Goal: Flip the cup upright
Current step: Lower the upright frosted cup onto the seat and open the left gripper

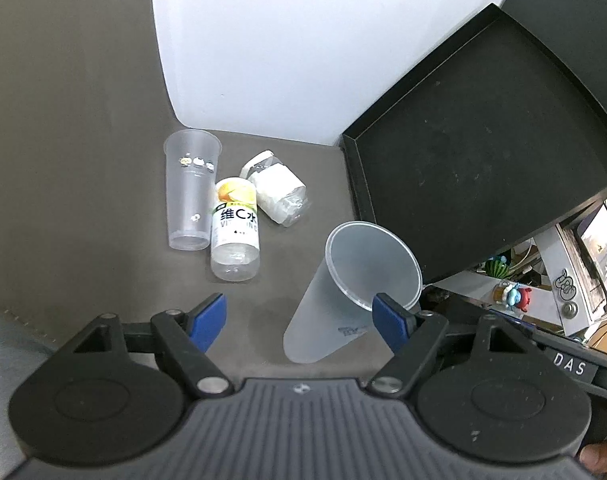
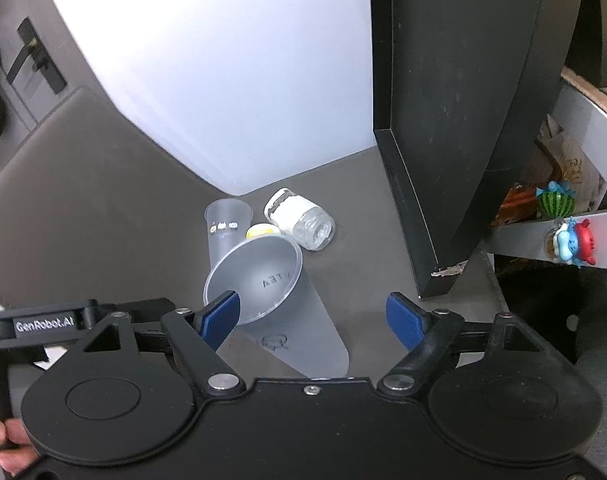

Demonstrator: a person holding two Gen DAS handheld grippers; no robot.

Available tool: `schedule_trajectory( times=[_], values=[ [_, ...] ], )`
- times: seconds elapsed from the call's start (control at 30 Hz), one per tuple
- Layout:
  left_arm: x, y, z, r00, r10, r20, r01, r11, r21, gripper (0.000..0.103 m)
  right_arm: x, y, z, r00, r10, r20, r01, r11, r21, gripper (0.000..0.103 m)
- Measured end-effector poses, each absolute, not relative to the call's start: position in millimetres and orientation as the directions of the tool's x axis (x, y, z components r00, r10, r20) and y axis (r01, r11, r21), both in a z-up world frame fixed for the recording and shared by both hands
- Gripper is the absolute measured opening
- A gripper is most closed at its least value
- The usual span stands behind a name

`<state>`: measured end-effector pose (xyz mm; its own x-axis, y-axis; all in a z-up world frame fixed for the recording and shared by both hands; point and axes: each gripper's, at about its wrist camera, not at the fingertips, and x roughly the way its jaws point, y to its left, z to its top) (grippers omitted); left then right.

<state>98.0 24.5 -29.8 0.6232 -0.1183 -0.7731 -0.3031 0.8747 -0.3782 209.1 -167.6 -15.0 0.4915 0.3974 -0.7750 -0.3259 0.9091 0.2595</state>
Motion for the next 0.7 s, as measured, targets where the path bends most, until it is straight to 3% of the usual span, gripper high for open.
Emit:
schedule_trajectory(
  times=[0.23, 0.7],
  values=[
    [80, 28, -23, 0.625, -0.089, -0.775, -0.3, 0.89, -0.344, 0.083, 190, -171, -6, 0.538, 0.383, -0.751, -0.363, 0.909, 0.203, 0.101],
    [49, 28, -12, 0.644, -0.066, -0.762, -0.272, 0.911, -0.309, 0.085, 163, -191, 5, 0.58, 0.384, -0.718, -0.371, 0.91, 0.187, 0.103]
  ],
)
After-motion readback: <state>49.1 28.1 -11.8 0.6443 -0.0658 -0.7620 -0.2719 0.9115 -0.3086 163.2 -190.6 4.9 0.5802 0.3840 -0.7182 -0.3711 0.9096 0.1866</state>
